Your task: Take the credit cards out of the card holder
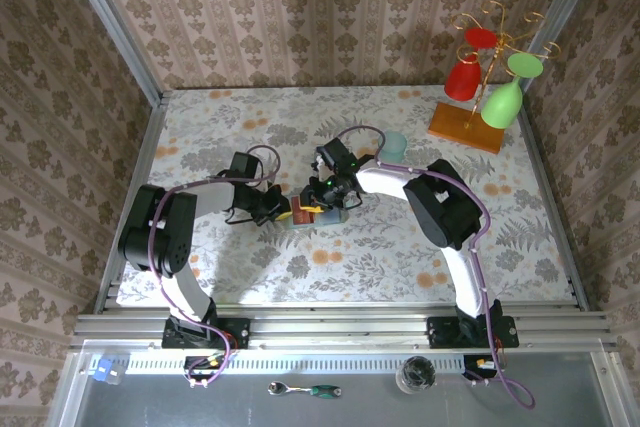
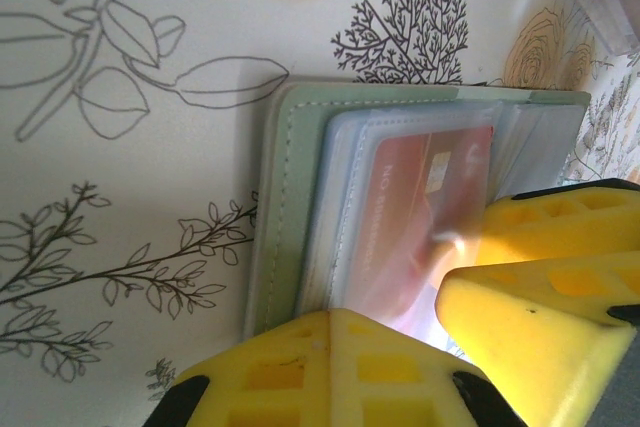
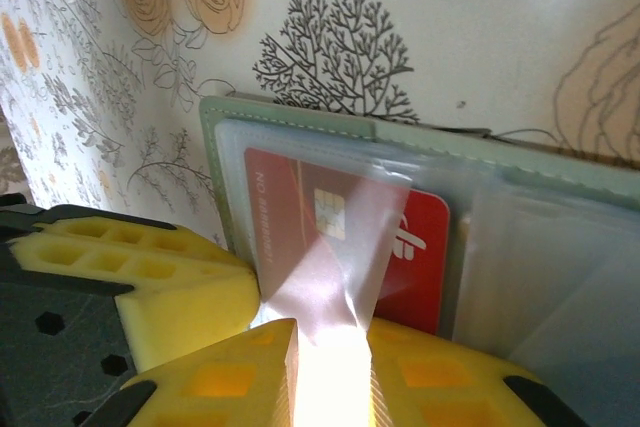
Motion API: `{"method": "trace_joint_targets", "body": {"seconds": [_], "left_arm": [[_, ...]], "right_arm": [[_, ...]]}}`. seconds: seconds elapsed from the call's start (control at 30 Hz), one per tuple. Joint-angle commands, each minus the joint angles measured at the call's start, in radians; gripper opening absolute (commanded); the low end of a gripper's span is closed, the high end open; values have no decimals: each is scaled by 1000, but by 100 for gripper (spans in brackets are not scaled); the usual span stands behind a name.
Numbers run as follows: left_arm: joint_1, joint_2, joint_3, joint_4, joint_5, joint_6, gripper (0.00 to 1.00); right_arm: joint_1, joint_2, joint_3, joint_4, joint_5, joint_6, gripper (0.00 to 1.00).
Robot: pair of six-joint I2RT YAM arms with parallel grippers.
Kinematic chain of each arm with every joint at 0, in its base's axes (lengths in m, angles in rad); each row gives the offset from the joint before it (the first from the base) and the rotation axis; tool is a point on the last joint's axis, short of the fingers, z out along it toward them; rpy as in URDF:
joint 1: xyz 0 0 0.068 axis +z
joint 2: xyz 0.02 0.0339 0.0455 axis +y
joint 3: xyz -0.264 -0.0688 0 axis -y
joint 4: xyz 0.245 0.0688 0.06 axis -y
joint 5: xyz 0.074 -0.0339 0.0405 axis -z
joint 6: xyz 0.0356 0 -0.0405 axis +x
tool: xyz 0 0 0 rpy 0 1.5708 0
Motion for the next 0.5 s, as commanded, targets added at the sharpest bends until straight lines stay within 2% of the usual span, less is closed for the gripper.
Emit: {"method": "trace_joint_targets", "body": {"seconds": [0.0,0.27,0.47], "left_arm": [[9,19,-5,-27,-2,15,0],[11,18,-7,-33,-3,16,0],[13,17,-8,-37,-3,17,0]], "right_arm": [[7,20,3,10,-36,16,22],[7,3,18,-124,90,-23,22],[7,-10,30,-158,133,-47,22]]}}
